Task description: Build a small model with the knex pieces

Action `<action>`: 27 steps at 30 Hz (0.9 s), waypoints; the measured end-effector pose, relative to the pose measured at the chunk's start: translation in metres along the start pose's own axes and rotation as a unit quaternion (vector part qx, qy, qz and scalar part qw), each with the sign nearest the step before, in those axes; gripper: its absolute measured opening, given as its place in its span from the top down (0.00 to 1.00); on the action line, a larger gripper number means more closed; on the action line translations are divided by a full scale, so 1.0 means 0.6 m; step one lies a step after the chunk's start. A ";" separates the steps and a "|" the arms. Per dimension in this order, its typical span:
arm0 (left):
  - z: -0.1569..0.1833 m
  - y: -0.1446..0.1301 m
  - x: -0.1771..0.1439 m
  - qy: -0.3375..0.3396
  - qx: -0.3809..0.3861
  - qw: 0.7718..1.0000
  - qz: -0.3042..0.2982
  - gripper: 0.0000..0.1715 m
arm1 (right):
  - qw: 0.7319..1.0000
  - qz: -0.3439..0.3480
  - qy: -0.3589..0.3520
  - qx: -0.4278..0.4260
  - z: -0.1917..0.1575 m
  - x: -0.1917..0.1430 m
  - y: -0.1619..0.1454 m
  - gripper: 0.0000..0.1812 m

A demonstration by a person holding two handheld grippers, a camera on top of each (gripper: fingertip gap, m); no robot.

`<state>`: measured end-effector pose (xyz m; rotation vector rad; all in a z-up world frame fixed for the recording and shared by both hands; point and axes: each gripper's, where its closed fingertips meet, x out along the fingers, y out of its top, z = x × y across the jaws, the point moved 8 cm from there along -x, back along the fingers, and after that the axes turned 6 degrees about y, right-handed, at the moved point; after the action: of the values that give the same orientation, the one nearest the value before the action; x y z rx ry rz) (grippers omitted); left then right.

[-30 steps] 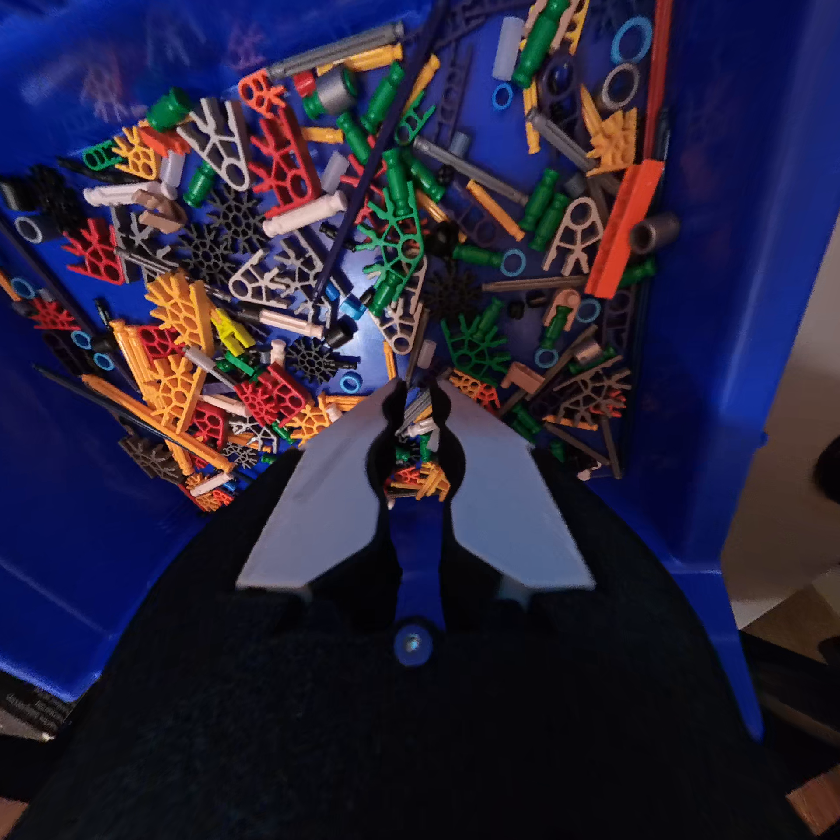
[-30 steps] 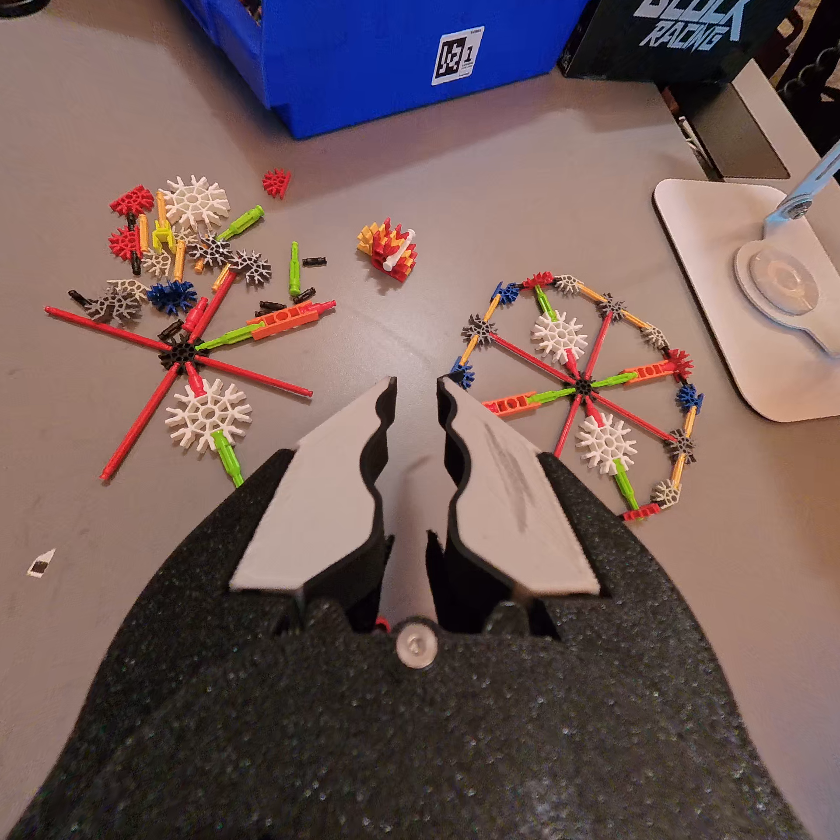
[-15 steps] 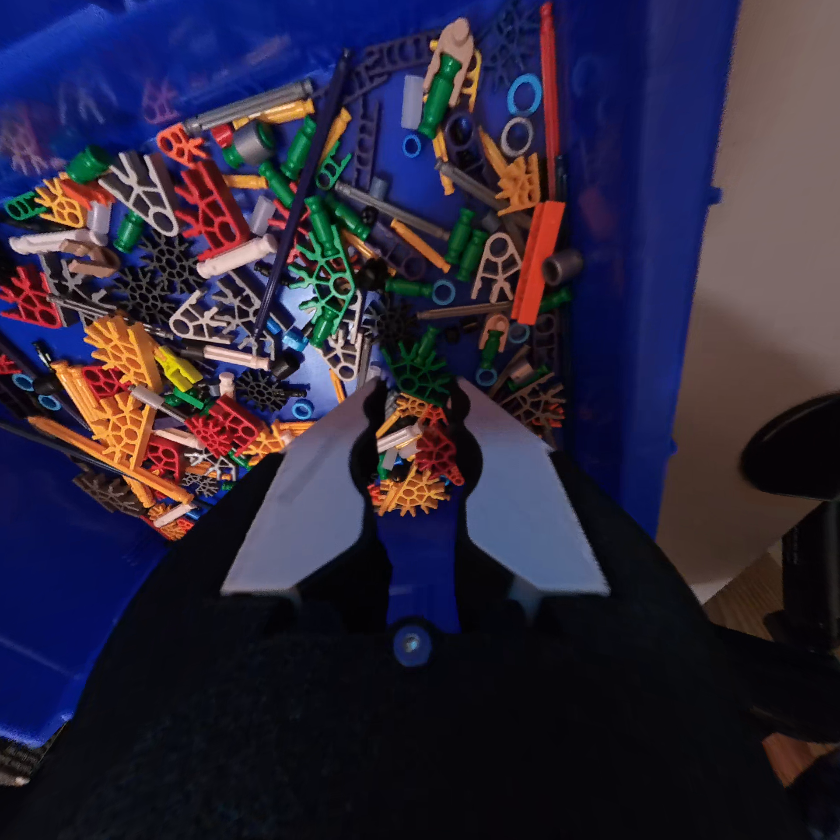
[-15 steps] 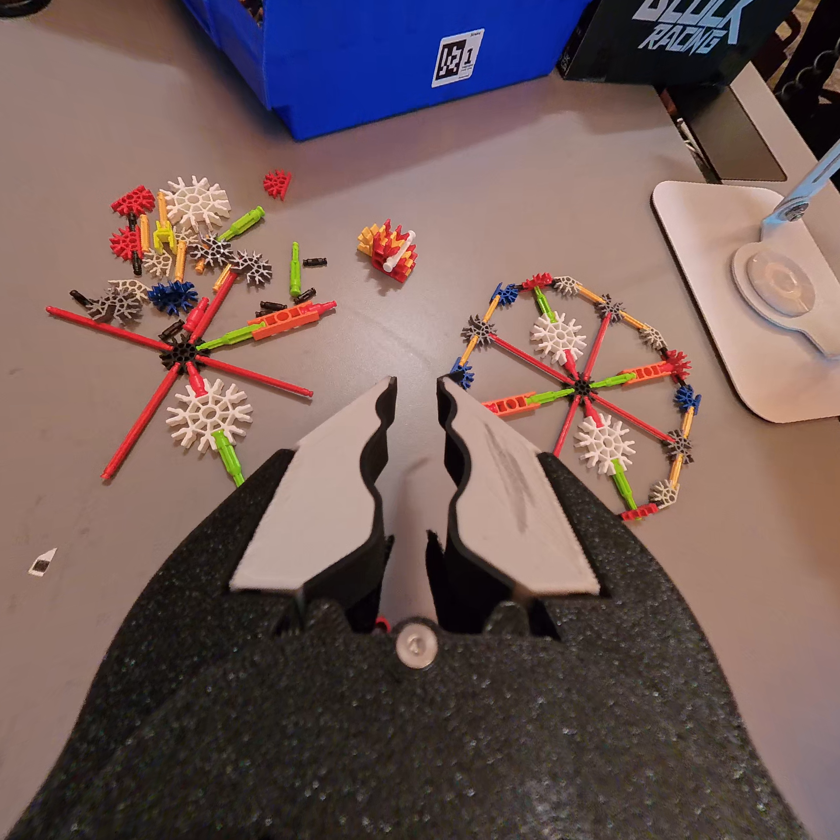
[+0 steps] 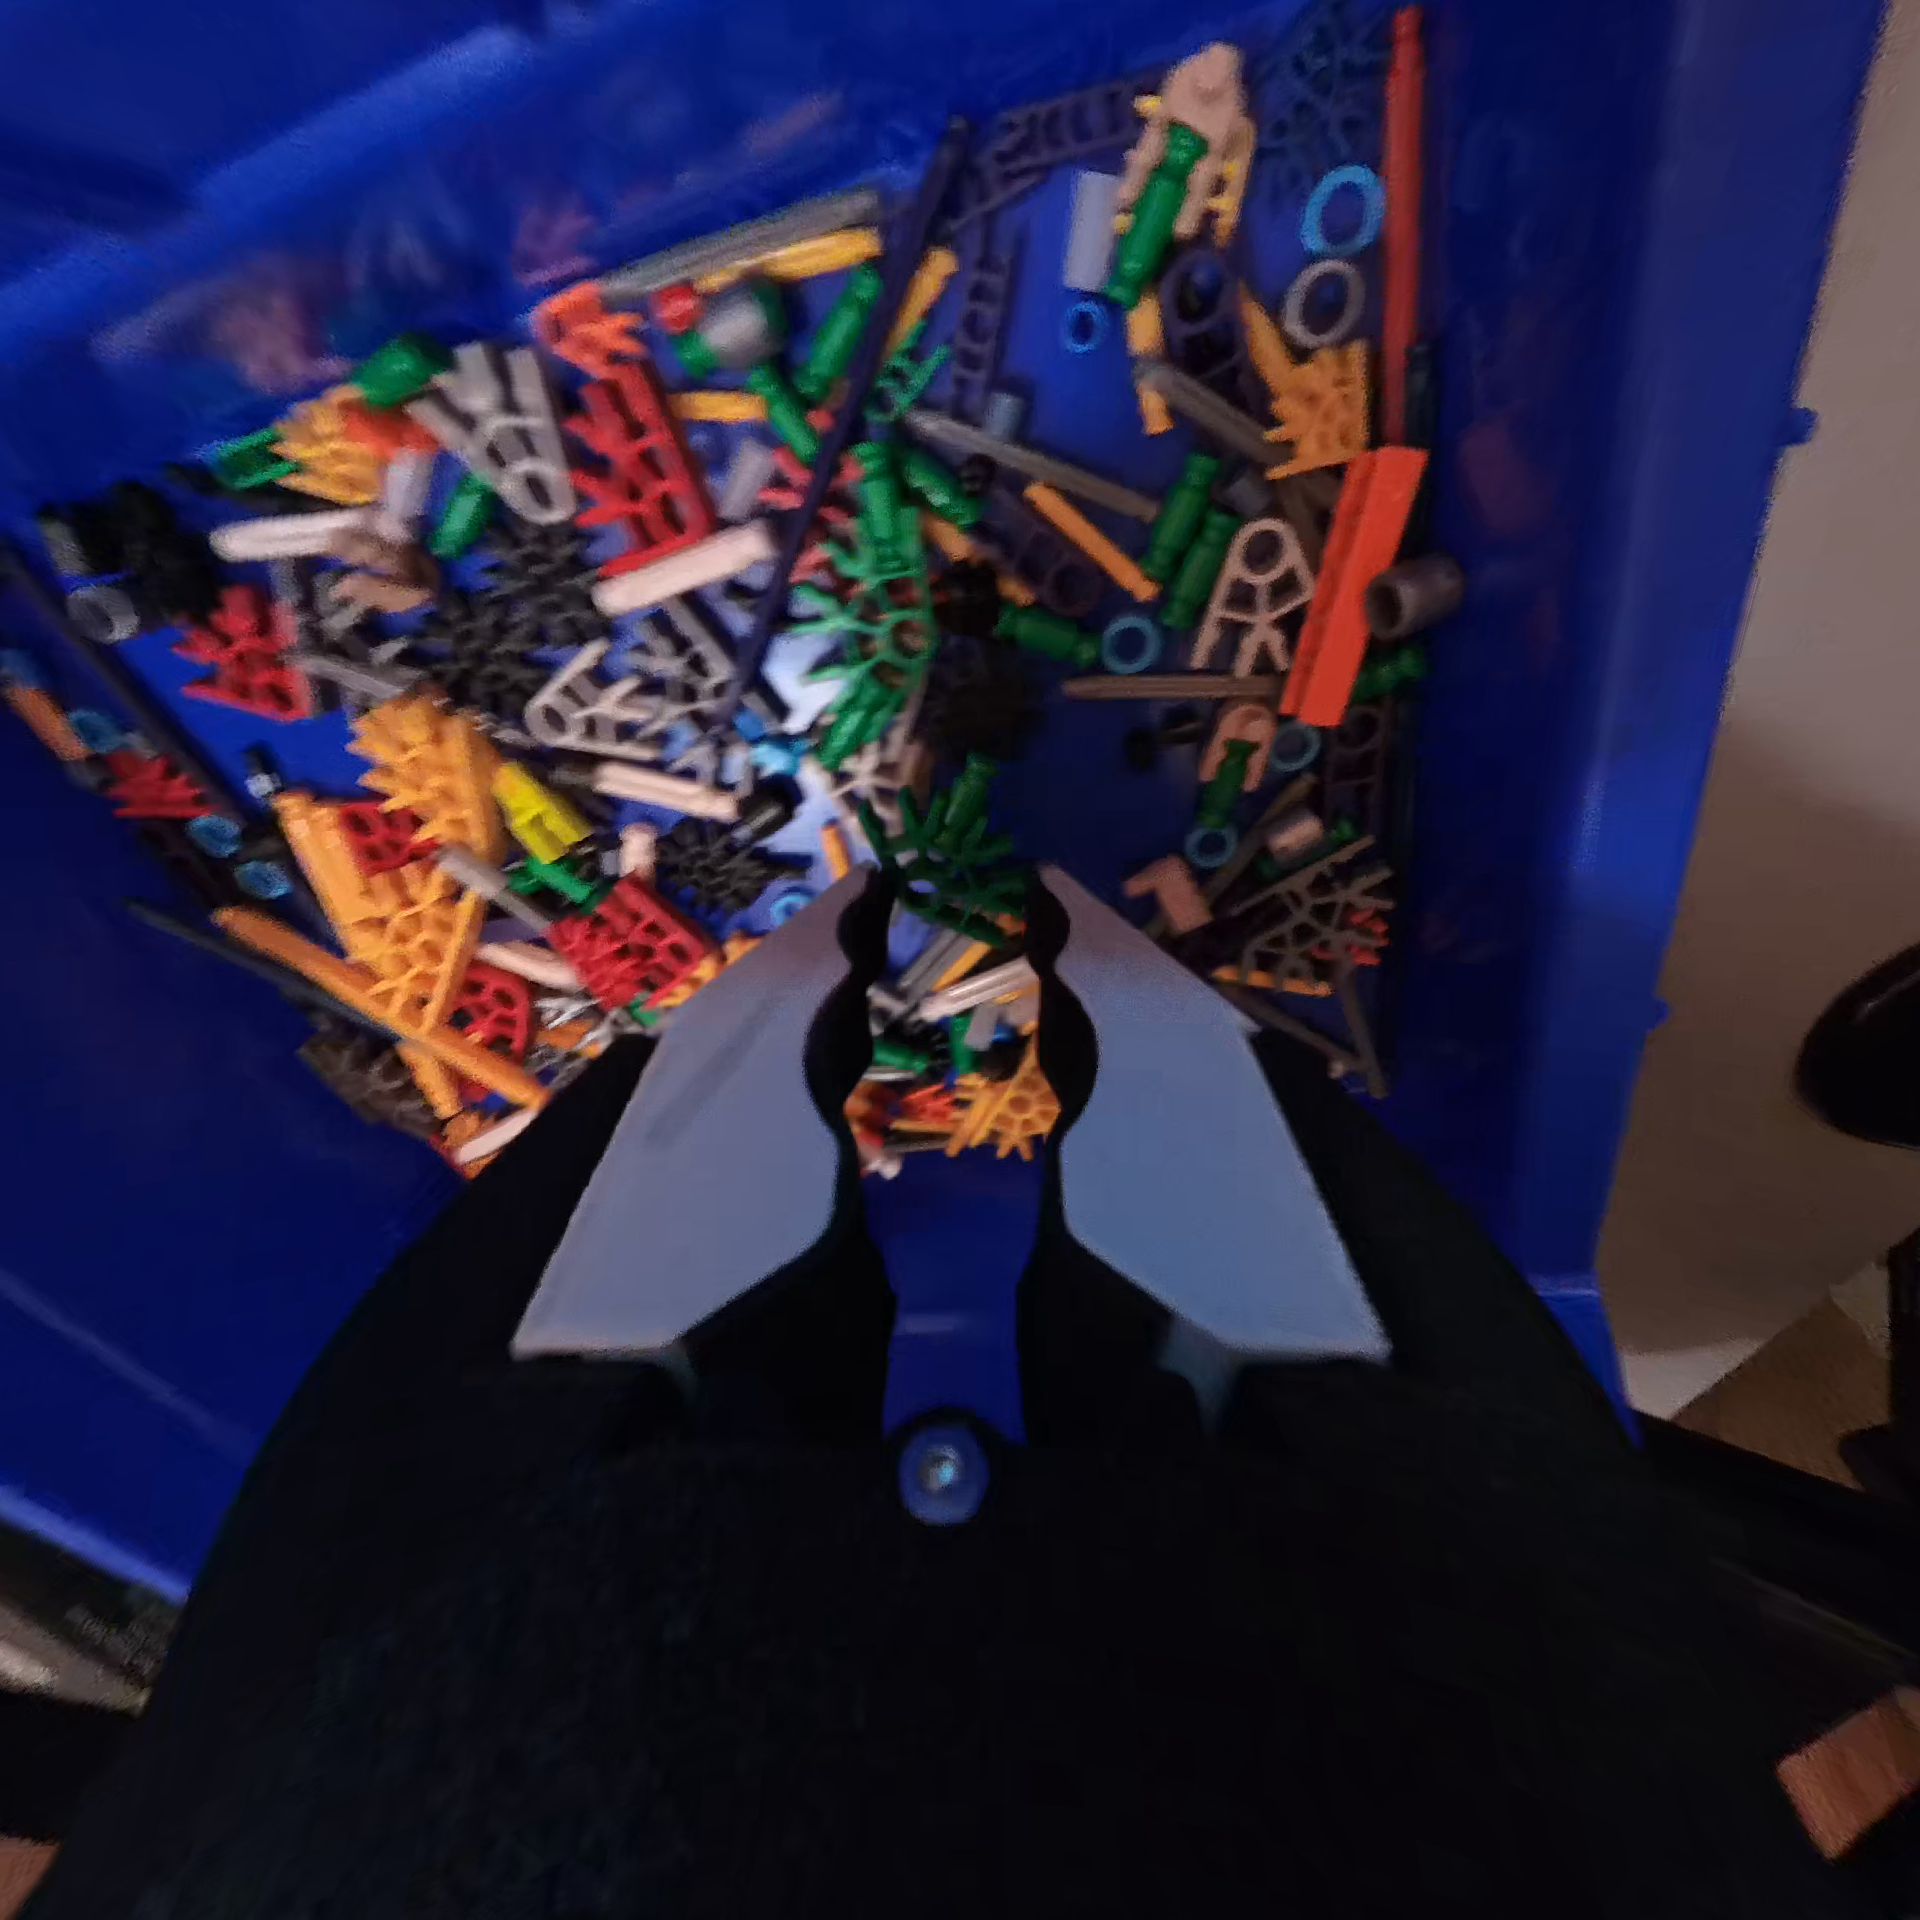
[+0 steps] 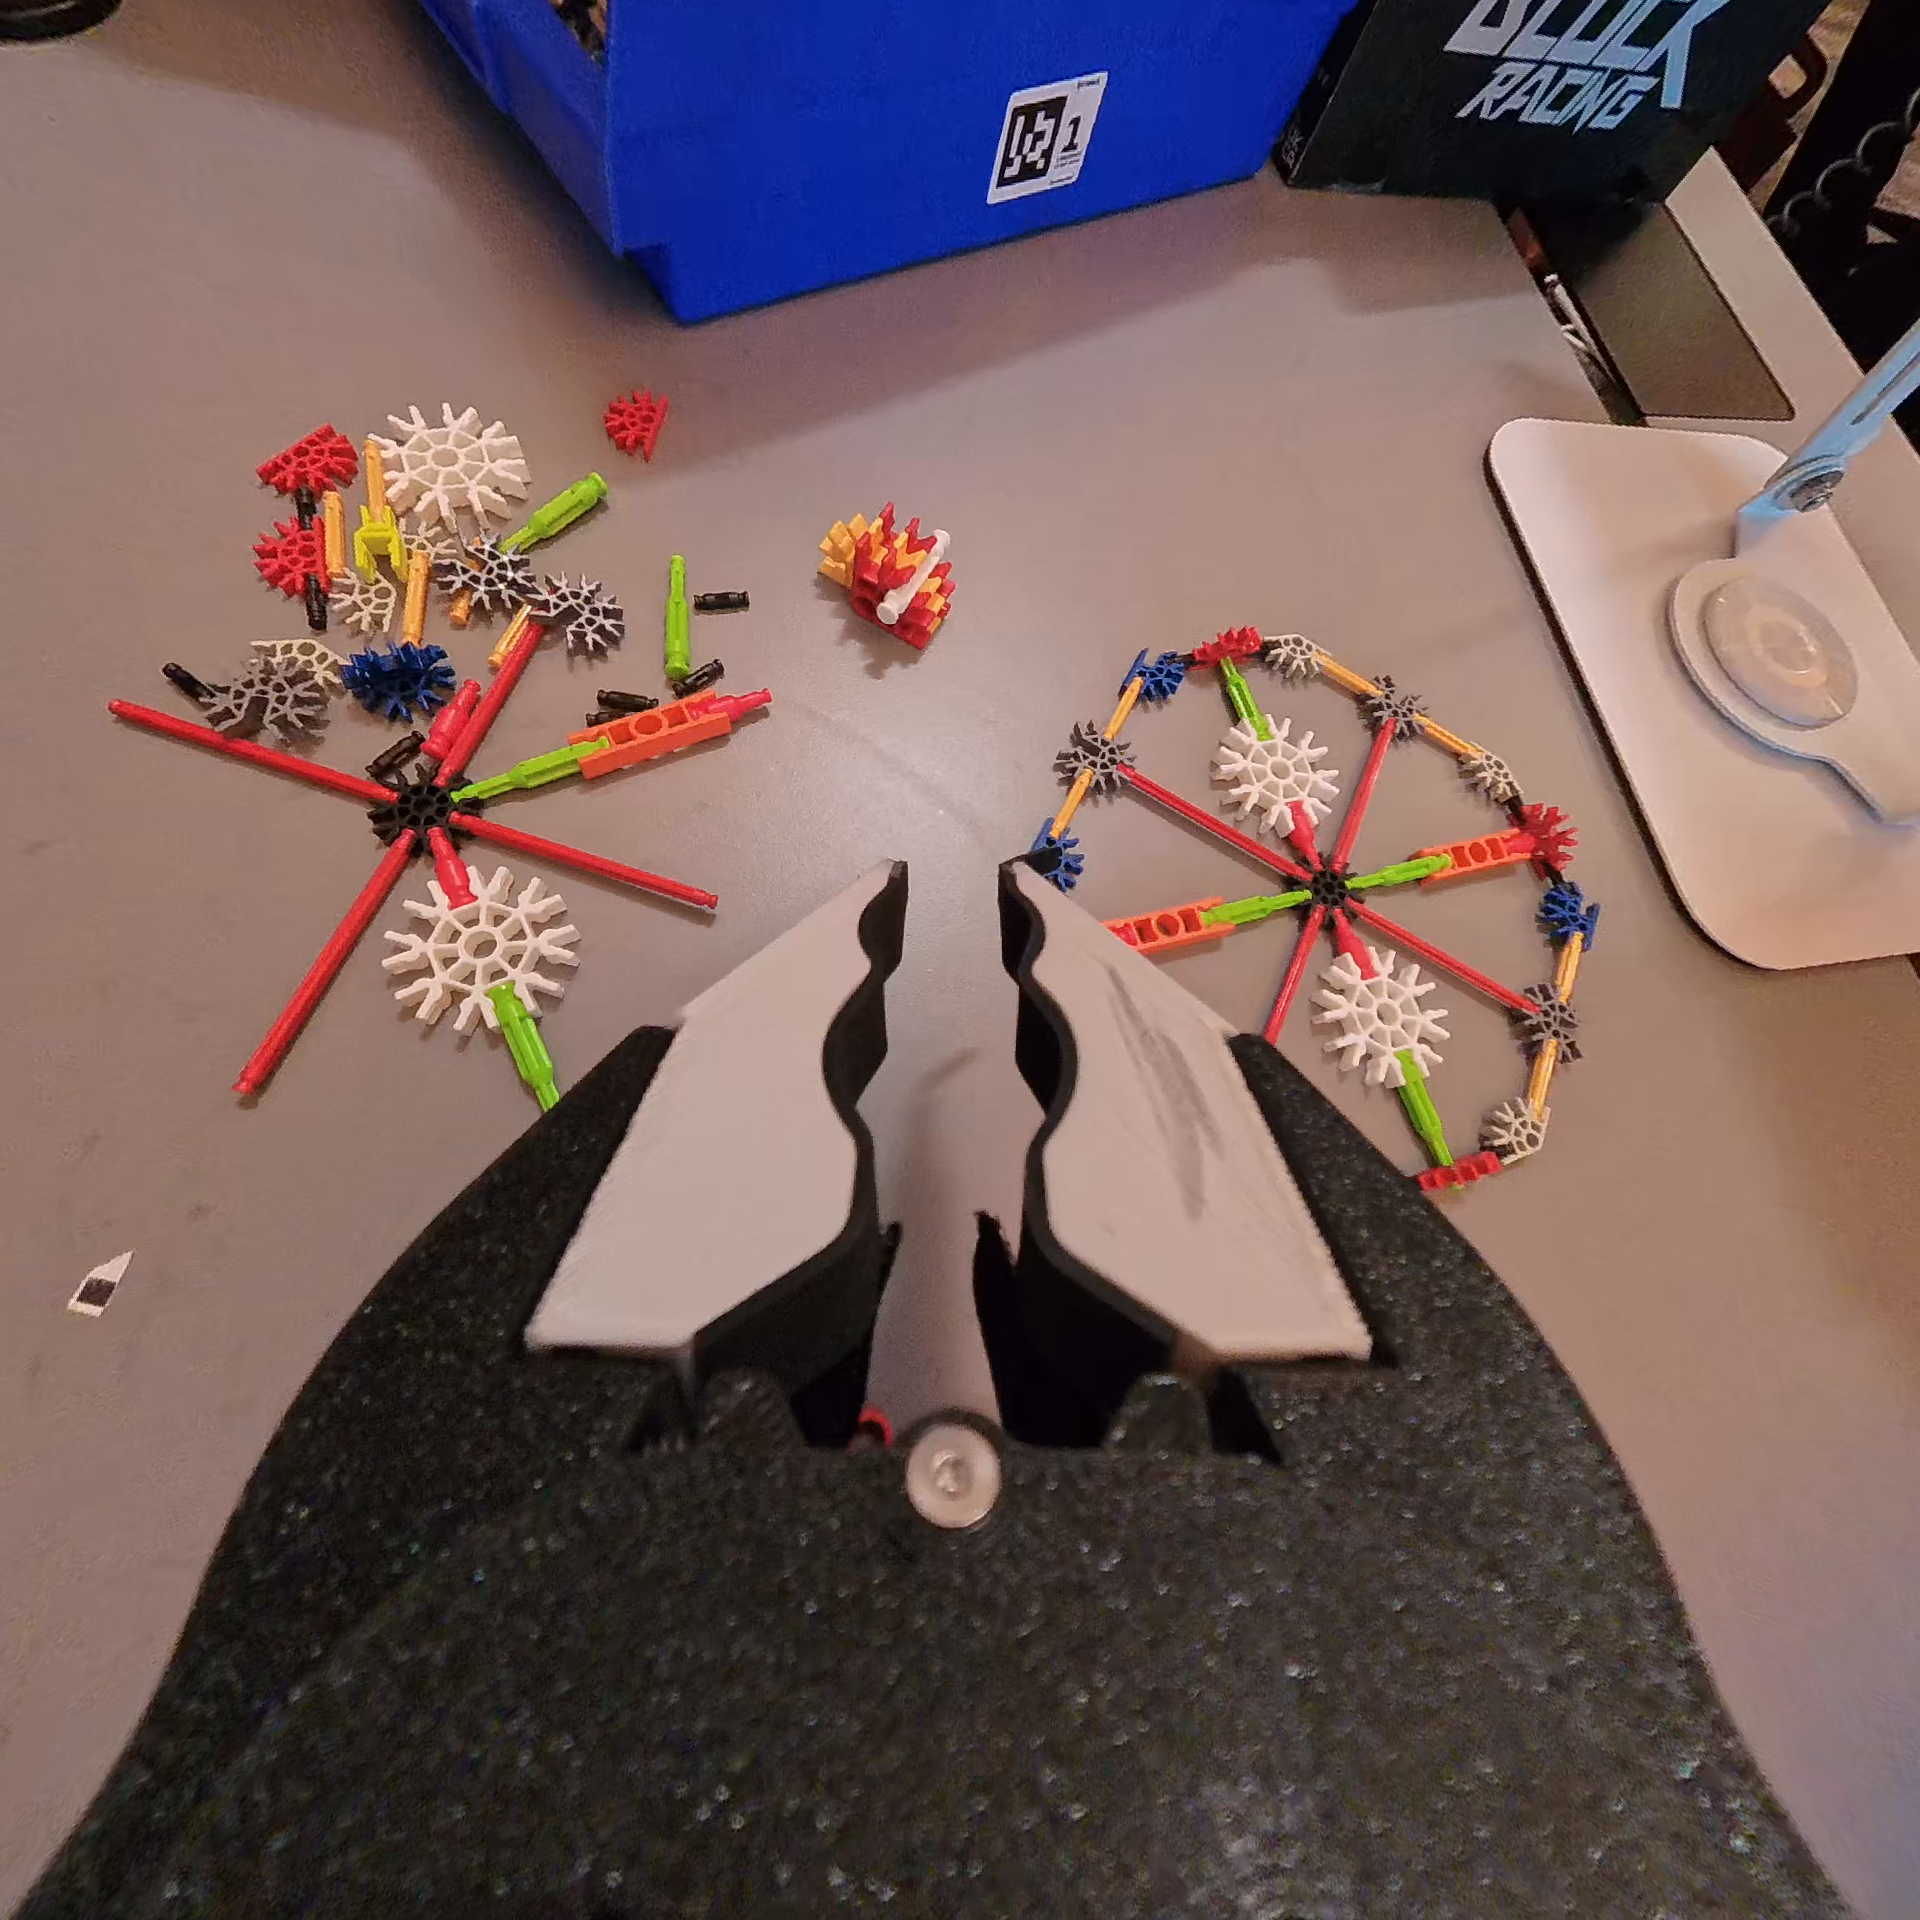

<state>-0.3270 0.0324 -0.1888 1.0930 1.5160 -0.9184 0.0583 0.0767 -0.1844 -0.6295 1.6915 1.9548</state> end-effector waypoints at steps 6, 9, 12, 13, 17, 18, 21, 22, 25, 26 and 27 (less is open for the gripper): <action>-0.094 -0.035 -0.011 0.152 -0.080 0.985 -0.011 0.68 | 1.000 0.002 -0.002 -0.002 -0.001 -0.003 0.002 0.91; -0.109 -0.034 -0.020 0.202 -0.093 0.975 0.018 0.68 | 1.000 0.003 -0.003 -0.002 -0.001 -0.004 0.003 0.91; -0.116 -0.023 -0.028 0.221 -0.110 0.967 0.057 0.70 | 1.000 0.001 0.001 -0.002 -0.001 0.001 0.001 0.91; -0.126 -0.023 -0.028 0.242 -0.118 0.961 0.057 0.70 | 1.000 0.000 0.002 -0.001 -0.001 0.003 0.000 0.91; -0.155 -0.016 -0.023 0.274 -0.151 0.944 0.106 0.70 | 1.000 -0.001 0.003 0.001 0.000 0.007 -0.003 0.91; -0.159 -0.014 -0.018 0.273 -0.163 0.941 0.119 0.70 | 1.000 0.000 0.002 0.003 0.001 0.007 -0.004 0.91; -0.165 -0.015 0.001 0.290 -0.176 0.934 0.117 0.71 | 1.000 0.005 0.002 0.006 0.004 0.008 -0.005 0.91; -0.164 -0.015 0.007 0.296 -0.167 0.935 0.103 0.71 | 1.000 0.006 0.003 0.006 0.004 0.010 -0.006 0.91; -0.160 -0.012 0.018 0.312 -0.131 0.938 0.077 0.73 | 1.000 0.002 0.006 0.006 0.003 0.017 -0.008 0.91; -0.159 -0.011 0.019 0.310 -0.133 0.938 0.081 0.73 | 1.000 0.001 0.007 0.005 0.003 0.019 -0.009 0.91; -0.158 -0.009 0.020 0.305 -0.136 0.939 0.088 0.73 | 1.000 0.001 0.007 0.005 0.003 0.020 -0.010 0.91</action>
<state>-0.3607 0.1215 -0.1817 1.3487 1.9316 -0.2280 0.0525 0.0798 -0.1959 -0.6389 1.7101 1.9460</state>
